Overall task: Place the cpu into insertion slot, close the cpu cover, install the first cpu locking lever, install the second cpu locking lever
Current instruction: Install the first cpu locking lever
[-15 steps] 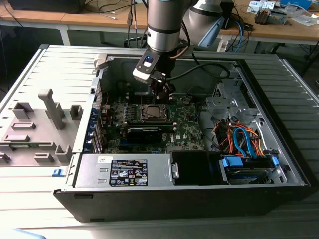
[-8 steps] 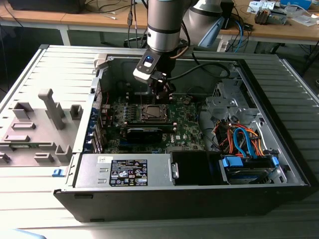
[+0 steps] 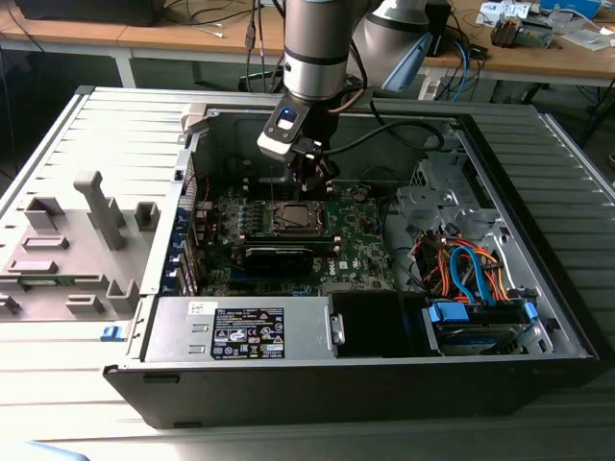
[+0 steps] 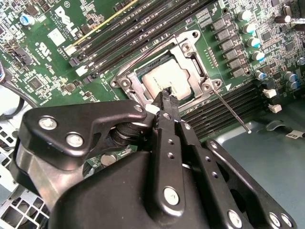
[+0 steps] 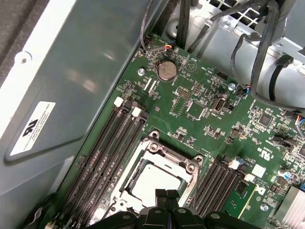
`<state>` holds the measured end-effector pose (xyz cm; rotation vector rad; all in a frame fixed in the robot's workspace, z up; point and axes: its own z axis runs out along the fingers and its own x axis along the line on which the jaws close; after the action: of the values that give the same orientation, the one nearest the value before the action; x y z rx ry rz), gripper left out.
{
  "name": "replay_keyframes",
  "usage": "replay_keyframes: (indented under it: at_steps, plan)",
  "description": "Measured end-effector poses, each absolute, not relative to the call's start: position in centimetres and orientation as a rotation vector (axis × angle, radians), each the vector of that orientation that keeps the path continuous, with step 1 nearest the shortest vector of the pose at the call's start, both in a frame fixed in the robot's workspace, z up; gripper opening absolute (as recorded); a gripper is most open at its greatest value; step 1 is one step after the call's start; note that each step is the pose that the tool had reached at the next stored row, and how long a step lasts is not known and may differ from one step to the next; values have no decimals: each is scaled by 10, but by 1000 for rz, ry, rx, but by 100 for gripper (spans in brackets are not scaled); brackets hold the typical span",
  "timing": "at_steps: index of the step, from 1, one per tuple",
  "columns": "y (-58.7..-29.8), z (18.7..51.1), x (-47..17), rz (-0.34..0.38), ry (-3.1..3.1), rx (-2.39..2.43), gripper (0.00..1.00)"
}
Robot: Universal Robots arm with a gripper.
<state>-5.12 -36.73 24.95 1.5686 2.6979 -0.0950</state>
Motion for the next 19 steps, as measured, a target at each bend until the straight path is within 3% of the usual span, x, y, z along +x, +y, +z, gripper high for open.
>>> replay_keyframes:
  at_steps: [19]
  plan:
    - [-367,249,-51,-94,2753,1465,11]
